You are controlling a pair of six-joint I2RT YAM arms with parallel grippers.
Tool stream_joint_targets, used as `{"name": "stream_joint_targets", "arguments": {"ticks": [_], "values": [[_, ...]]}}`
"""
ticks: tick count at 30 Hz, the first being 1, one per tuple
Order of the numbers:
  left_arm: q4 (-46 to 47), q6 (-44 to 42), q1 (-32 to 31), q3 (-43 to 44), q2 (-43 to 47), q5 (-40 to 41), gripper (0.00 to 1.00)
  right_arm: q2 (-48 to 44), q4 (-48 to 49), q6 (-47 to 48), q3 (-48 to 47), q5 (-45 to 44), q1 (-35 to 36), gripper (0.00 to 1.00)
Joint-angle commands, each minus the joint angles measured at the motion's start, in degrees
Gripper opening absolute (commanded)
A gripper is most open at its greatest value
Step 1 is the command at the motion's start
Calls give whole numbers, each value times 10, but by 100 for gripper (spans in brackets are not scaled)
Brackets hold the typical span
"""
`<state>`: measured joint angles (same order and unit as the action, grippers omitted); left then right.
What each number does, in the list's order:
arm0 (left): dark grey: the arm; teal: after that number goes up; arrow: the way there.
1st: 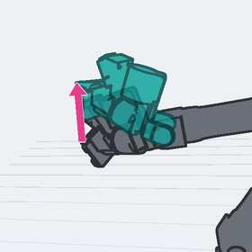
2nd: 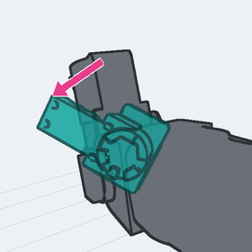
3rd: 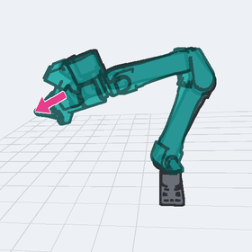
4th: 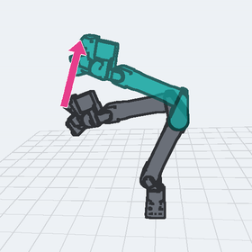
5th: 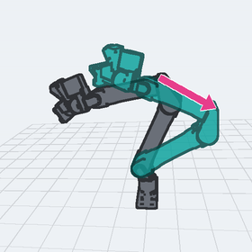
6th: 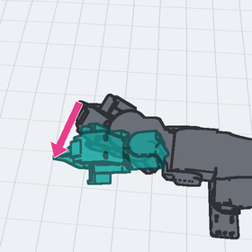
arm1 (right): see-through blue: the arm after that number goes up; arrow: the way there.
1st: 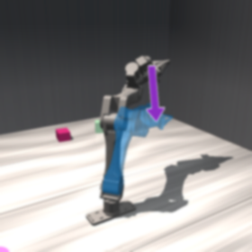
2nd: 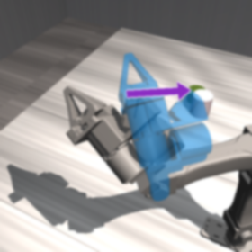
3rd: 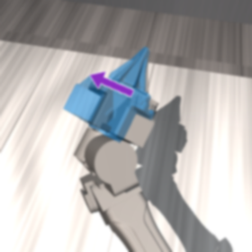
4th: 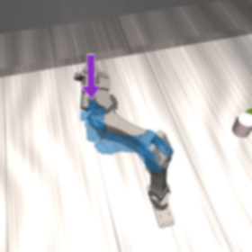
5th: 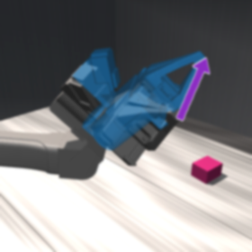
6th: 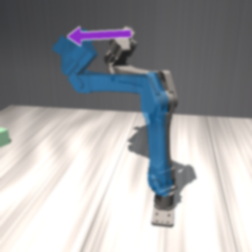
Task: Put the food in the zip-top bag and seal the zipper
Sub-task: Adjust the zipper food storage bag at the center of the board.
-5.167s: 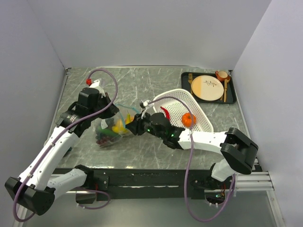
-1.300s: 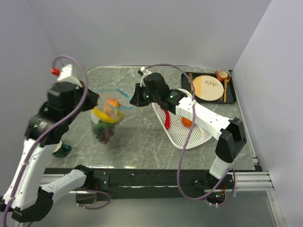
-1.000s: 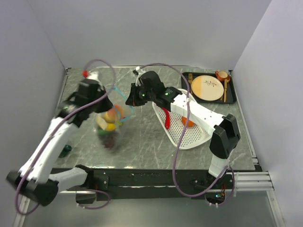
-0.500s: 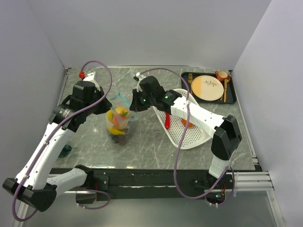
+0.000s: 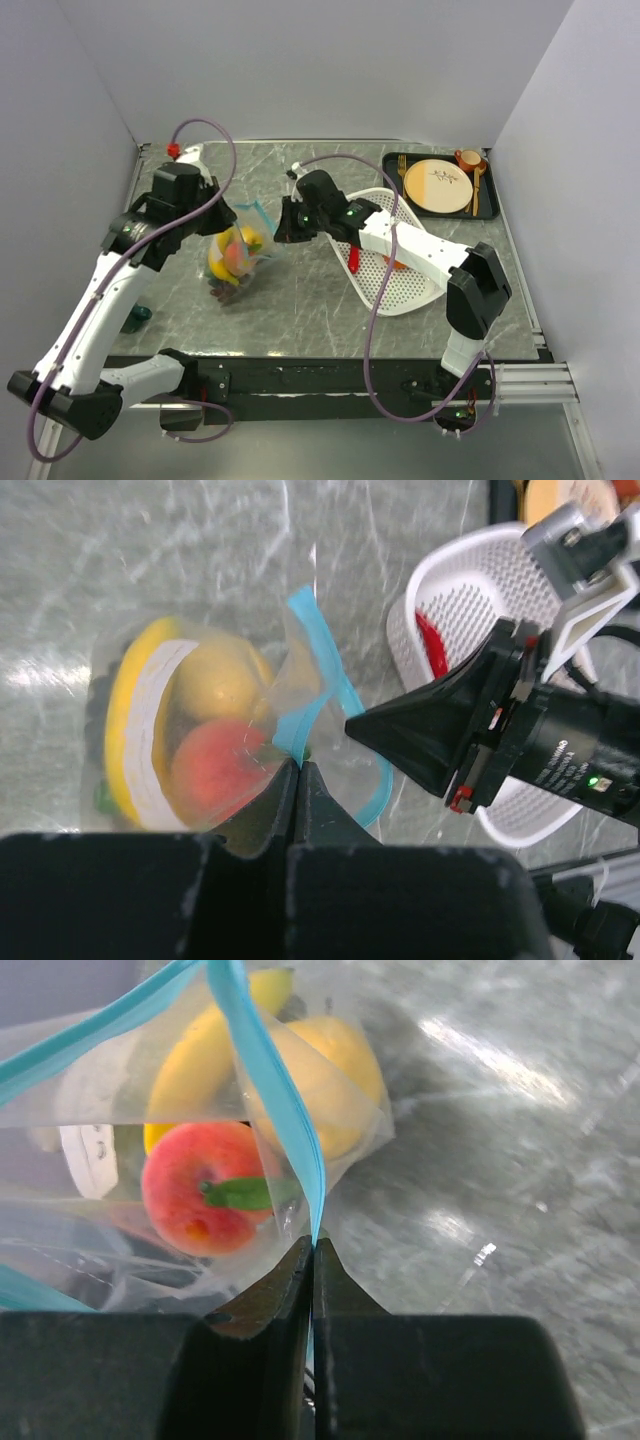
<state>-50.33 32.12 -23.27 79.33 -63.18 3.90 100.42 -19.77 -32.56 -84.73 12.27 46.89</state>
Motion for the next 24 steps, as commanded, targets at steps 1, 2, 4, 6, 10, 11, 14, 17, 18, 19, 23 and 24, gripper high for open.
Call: {"name": "stream_joint_targets", "arguments": {"ticks": [1, 2, 4, 6, 10, 11, 14, 17, 18, 19, 23, 24], "values": [[78, -4, 1, -44, -12, -67, 1, -19, -12, -8, 33, -71, 2, 17], [86, -1, 1, -58, -12, -75, 1, -25, -14, -9, 40, -90, 3, 17], [115, 1, 1, -76, -11, -94, 1, -48, -7, -15, 71, -122, -2, 17], [135, 2, 1, -82, -10, -105, 1, -68, 5, -27, 110, -142, -12, 19], [146, -3, 1, -83, -19, -117, 1, -153, 59, -34, 178, -167, -45, 69], [148, -4, 1, -83, -21, -120, 1, -169, 71, -32, 193, -170, -52, 80], [157, -6, 1, -84, -30, -135, 1, -209, 66, -29, 216, -196, -79, 82], [164, -5, 1, -85, -38, -149, 1, -218, 14, -30, 216, -237, -117, 82], [167, -4, 1, -88, -41, -151, 1, -215, -1, -31, 214, -259, -127, 82], [169, -2, 1, -90, -41, -152, 1, -208, -29, -33, 214, -269, -136, 82], [176, -1, 1, -93, -41, -159, 1, -189, -64, -30, 232, -303, -174, 87], [175, -2, 1, -94, -41, -159, 1, -183, -73, -32, 232, -312, -187, 87]]}}
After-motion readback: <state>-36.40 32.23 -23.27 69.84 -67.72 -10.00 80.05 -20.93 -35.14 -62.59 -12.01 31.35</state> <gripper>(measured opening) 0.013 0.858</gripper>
